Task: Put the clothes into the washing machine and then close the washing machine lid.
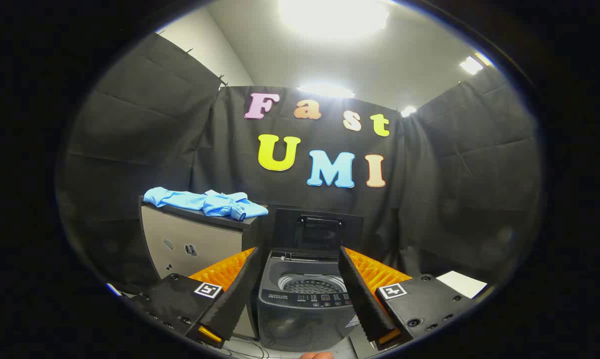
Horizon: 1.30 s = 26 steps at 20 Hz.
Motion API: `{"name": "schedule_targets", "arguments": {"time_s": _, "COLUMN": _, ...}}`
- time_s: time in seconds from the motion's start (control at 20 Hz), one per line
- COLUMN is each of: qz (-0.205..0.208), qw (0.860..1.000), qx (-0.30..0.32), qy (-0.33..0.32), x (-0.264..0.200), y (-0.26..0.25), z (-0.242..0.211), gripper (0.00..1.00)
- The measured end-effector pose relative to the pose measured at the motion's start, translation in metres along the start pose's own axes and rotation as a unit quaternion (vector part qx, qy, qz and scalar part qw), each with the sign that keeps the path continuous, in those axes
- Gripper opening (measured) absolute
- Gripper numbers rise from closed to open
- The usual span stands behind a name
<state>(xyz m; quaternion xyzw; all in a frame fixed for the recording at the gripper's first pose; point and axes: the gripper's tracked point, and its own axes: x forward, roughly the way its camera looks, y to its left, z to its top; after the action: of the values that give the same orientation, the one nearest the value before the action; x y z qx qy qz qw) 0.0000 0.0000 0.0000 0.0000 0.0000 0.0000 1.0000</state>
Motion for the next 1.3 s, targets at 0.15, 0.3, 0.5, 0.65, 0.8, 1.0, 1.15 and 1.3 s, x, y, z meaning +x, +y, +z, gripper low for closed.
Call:
{"name": "schedule_targets", "arguments": {"time_s": 0.15, "qz": 0.002, "qw": 1.000, "qx": 0.002, "qy": 0.000, "x": 0.002, "y": -0.001, "z": 0.001, "gripper": 0.98}}
{"name": "schedule_targets", "arguments": {"time_s": 0.3, "qz": 0.007, "qw": 1.000, "qx": -0.001, "qy": 0.000, "x": 0.003, "y": 0.000, "z": 0.002, "gripper": 0.98}}
{"name": "schedule_targets", "arguments": {"time_s": 0.5, "qz": 0.015, "qw": 1.000, "qx": -0.003, "qy": 0.000, "x": 0.005, "y": 0.005, "z": 0.004, "gripper": 0.98}}
{"name": "schedule_targets", "arguments": {"time_s": 0.65, "qz": 0.021, "qw": 1.000, "qx": -0.008, "qy": -0.002, "x": 0.004, "y": 0.010, "z": 0.006, "gripper": 0.98}}
{"name": "schedule_targets", "arguments": {"time_s": 0.8, "qz": 0.025, "qw": 1.000, "qx": -0.006, "qy": -0.001, "x": 0.003, "y": 0.012, "z": 0.007, "gripper": 0.98}}
{"name": "schedule_targets", "arguments": {"time_s": 1.0, "qz": 0.027, "qw": 1.000, "qx": -0.007, "qy": -0.001, "x": 0.002, "y": 0.013, "z": 0.008, "gripper": 0.98}}
{"name": "schedule_targets", "arguments": {"time_s": 1.15, "qz": 0.030, "qw": 1.000, "qx": -0.008, "qy": -0.003, "x": 0.000, "y": 0.015, "z": 0.012, "gripper": 0.98}}
{"name": "schedule_targets", "arguments": {"time_s": 1.3, "qz": 0.037, "qw": 0.999, "qx": -0.014, "qy": -0.008, "x": 0.001, "y": 0.018, "z": 0.018, "gripper": 0.98}}
